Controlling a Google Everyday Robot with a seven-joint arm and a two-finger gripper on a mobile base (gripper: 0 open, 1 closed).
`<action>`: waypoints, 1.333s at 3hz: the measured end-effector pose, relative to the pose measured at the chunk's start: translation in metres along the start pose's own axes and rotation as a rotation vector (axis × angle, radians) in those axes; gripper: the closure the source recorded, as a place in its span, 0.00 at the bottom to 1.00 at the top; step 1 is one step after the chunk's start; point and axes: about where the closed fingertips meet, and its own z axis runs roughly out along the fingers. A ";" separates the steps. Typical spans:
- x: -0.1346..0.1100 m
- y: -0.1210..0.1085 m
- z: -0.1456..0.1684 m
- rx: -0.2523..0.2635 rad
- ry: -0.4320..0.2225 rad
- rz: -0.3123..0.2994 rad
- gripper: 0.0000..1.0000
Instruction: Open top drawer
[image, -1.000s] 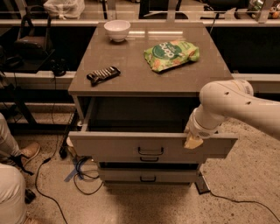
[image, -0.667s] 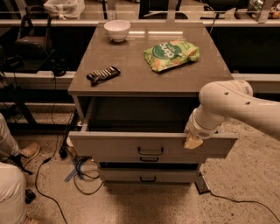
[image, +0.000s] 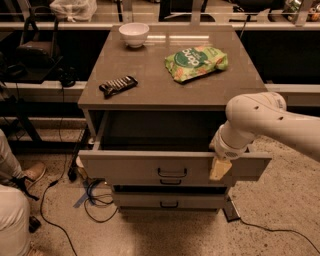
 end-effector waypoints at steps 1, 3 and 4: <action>0.000 0.000 0.001 -0.002 0.000 -0.001 0.00; -0.002 0.024 0.000 -0.123 0.021 -0.060 0.18; 0.002 0.042 -0.003 -0.148 0.035 -0.056 0.41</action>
Offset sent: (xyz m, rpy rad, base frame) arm -0.0184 0.0071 -0.0021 -0.0111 0.1346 0.1193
